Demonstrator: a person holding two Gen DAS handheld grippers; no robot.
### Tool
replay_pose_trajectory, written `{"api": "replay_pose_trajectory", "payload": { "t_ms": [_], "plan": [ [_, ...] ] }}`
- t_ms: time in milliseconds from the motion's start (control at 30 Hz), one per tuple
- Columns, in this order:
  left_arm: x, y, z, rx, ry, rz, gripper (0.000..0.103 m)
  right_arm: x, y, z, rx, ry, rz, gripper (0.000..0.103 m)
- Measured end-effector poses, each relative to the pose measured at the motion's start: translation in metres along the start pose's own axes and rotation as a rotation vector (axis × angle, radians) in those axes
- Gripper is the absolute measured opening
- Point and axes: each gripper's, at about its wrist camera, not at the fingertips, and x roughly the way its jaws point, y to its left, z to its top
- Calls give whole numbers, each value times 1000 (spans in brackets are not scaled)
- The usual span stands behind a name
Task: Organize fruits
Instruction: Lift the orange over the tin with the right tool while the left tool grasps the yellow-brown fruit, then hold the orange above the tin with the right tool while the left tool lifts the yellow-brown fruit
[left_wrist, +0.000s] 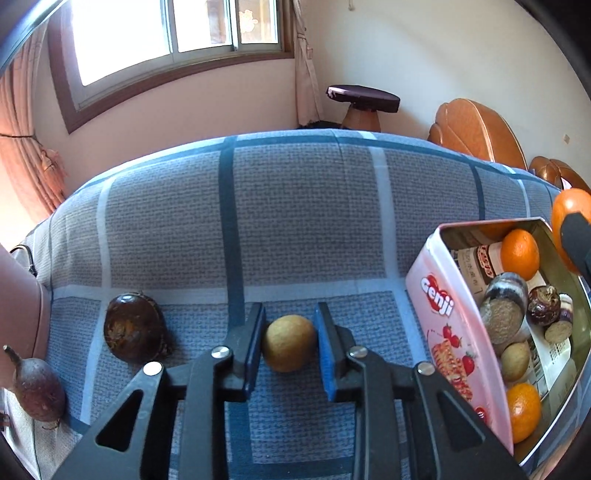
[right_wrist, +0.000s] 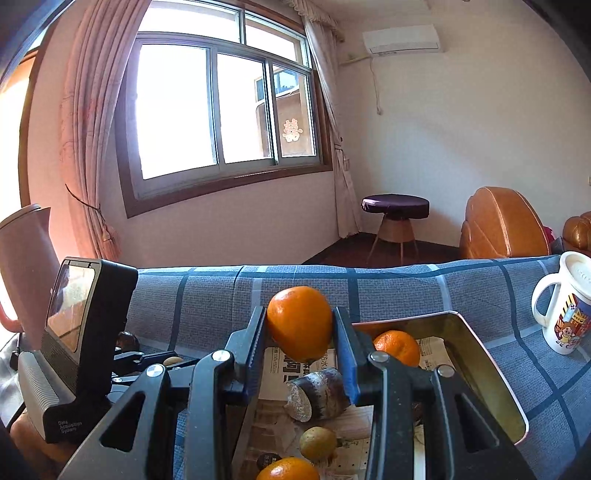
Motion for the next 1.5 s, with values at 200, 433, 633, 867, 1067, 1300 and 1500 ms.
{"api": "replay_pose_trajectory", "payload": {
  "t_ms": [200, 433, 633, 867, 1067, 1300, 1500],
  "plan": [
    [-44, 11, -23, -72, -169, 107, 29, -5, 7, -2, -16, -20, 24, 38],
    [-84, 23, -41, -77, -324, 256, 29, -15, 27, -5, -63, -47, 84, 38],
    [-93, 32, -51, -103, -344, 271, 29, -23, 43, -13, -113, -47, 105, 38],
    [-94, 30, -53, -101, -353, 276, 29, -40, 50, -22, -140, -48, 104, 38],
    [-102, 26, -59, -97, -365, 274, 29, -48, 49, -26, -140, -50, 98, 38],
    [-108, 23, -63, -97, -378, 271, 29, -56, 46, -30, -134, -50, 90, 38],
    [-112, 21, -67, -106, -385, 264, 29, -61, 46, -32, -134, -50, 85, 38]
  ]
}}
